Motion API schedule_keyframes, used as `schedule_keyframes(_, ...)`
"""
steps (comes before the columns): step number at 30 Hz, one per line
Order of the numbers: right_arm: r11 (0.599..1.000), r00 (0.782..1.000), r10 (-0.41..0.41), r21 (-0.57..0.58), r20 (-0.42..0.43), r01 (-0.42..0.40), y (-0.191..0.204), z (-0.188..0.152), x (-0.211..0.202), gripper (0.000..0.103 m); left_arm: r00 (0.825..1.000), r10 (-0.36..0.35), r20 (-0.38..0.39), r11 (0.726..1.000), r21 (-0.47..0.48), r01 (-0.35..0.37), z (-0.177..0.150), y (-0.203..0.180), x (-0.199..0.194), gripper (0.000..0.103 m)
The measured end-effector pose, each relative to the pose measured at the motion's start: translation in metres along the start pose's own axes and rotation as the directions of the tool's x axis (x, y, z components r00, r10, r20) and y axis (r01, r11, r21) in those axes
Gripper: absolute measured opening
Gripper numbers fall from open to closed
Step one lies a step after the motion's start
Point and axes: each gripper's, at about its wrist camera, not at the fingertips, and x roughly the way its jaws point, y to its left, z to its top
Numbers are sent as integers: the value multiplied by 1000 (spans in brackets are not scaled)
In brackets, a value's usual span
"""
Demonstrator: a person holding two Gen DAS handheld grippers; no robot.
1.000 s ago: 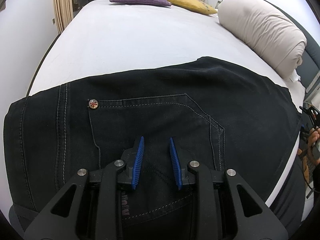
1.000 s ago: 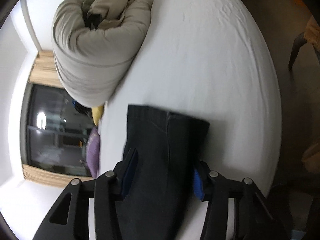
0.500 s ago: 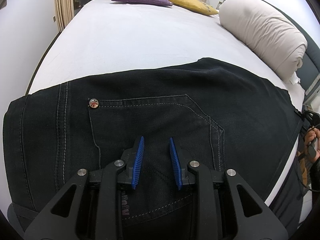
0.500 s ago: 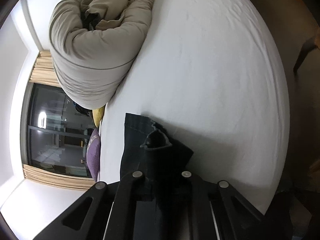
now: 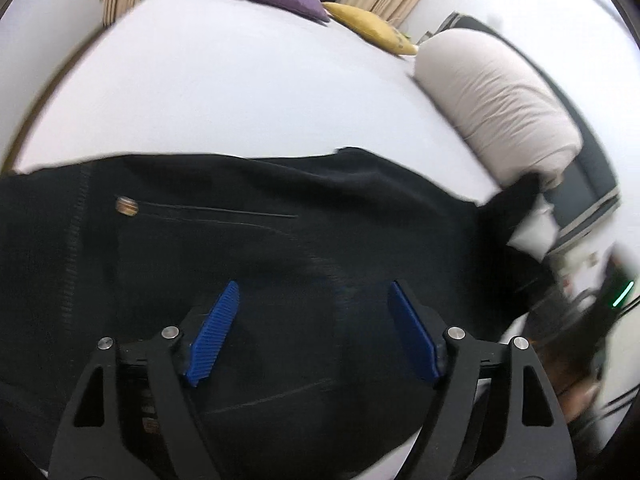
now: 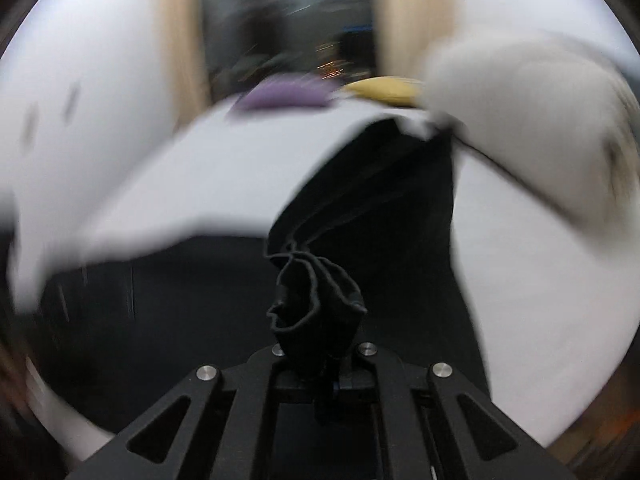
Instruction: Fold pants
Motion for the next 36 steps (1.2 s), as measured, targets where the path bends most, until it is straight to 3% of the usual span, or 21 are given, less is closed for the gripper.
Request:
schedule_keyframes(2, 999, 999, -6, -35, -44, 5, 18, -10, 16, 5, 998, -64, -22, 997, -43, 63, 2, -2, 5, 76)
schedule_keyframes(5, 996, 998, -54, -75, -25, 52, 27, -10, 15, 5, 988, -144, -57, 986, -99, 138, 5, -7, 16, 76)
schedule_keyframes(11, 975, 989, -142, -167, 37, 146, 45, 2, -1, 5, 943, -305, -131, 943, -178, 280, 21, -40, 54, 78)
schedule_keyframes(15, 953, 982, -170, -241, 79, 184, 68, 8, -14, 5, 927, -334, -168, 935, -186, 303, 45, -59, 81, 78)
schedule_keyframes(19, 933, 984, -150, -316, 100, 175, 95, 6, -21, 5, 924, -315, -218, 940, -207, 272, 58, -58, 105, 78)
schedule_keyframes(20, 923, 984, -141, -346, 108, 170, 104, 6, -23, 5, 922, -310, -232, 942, -209, 264, 60, -56, 108, 74)
schedule_keyframes(23, 903, 987, -113, -403, 113, 149, 123, 5, -26, 5, 915, -290, -282, 953, -178, 247, 62, -52, 111, 26)
schedule_keyframes(26, 885, 989, -97, -445, 109, 135, 139, 6, -25, 5, 923, -273, -272, 957, -172, 232, 65, -42, 106, 14)
schedule_keyframes(36, 853, 996, -50, -515, 70, 79, 170, 3, -19, 5, 943, -222, -249, 971, -150, 189, 61, -13, 88, 10)
